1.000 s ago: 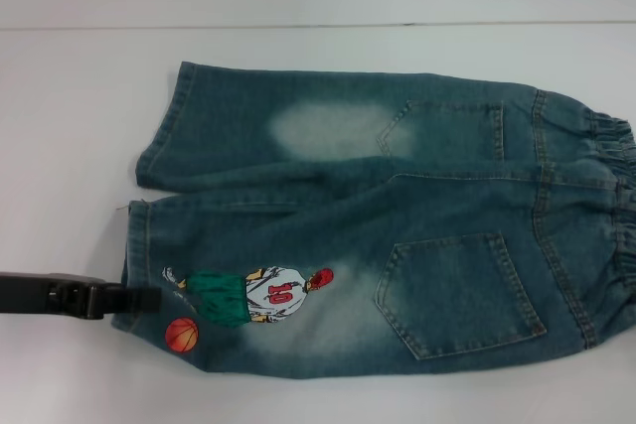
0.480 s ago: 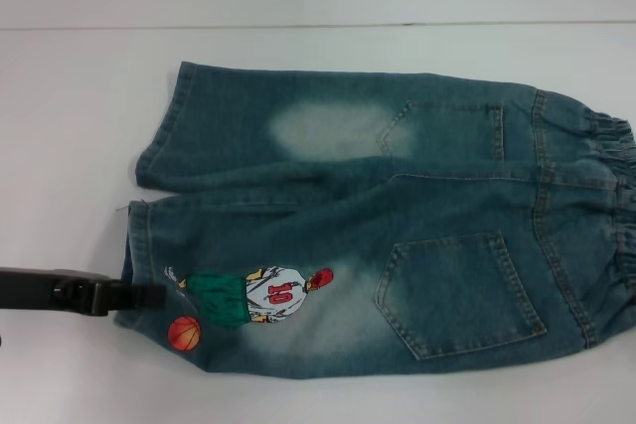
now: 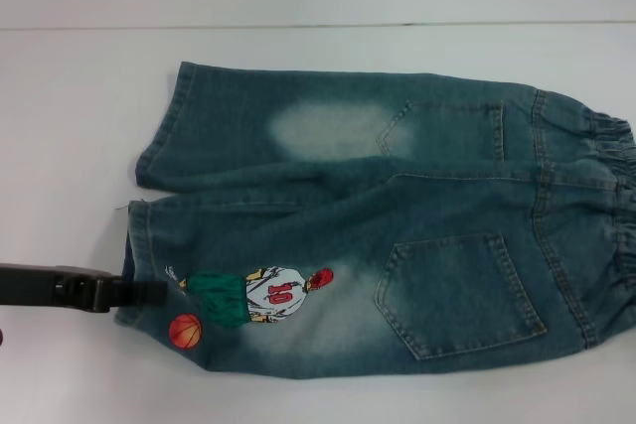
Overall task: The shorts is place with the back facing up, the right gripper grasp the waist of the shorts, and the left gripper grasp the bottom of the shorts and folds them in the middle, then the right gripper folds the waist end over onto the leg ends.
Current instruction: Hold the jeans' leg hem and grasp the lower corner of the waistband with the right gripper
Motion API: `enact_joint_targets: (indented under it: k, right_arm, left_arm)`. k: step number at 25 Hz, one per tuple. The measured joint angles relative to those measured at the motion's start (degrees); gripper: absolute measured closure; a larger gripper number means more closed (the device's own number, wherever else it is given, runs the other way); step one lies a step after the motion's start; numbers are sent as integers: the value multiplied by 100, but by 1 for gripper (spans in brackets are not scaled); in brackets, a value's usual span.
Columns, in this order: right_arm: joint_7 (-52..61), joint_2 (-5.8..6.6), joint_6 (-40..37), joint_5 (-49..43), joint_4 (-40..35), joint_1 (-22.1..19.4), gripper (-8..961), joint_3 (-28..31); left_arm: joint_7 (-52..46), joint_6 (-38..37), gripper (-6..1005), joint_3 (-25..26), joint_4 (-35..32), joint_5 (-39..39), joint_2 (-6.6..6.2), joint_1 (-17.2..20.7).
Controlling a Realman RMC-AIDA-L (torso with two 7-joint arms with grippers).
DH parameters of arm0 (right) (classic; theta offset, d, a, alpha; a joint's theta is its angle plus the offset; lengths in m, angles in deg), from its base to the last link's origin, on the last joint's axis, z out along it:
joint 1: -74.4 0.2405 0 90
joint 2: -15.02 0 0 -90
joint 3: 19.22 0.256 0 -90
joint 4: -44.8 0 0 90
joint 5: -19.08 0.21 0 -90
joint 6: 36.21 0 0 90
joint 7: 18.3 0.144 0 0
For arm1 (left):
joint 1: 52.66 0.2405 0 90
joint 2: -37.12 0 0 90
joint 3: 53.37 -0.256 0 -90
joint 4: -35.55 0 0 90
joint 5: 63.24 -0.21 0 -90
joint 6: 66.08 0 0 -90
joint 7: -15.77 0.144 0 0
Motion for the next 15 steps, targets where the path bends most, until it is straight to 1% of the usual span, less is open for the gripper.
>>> enact_joint_targets:
  k: [6,15]
  right_arm:
    - [-46,-1,-149,56,12,57,27,12]
    - [112,13,75,41,-24,7,29,-19]
  left_arm:
    - [0,25,923,3,18,0,-8,-3]
    - [14,83,924,-8,140,0,-17,-33]
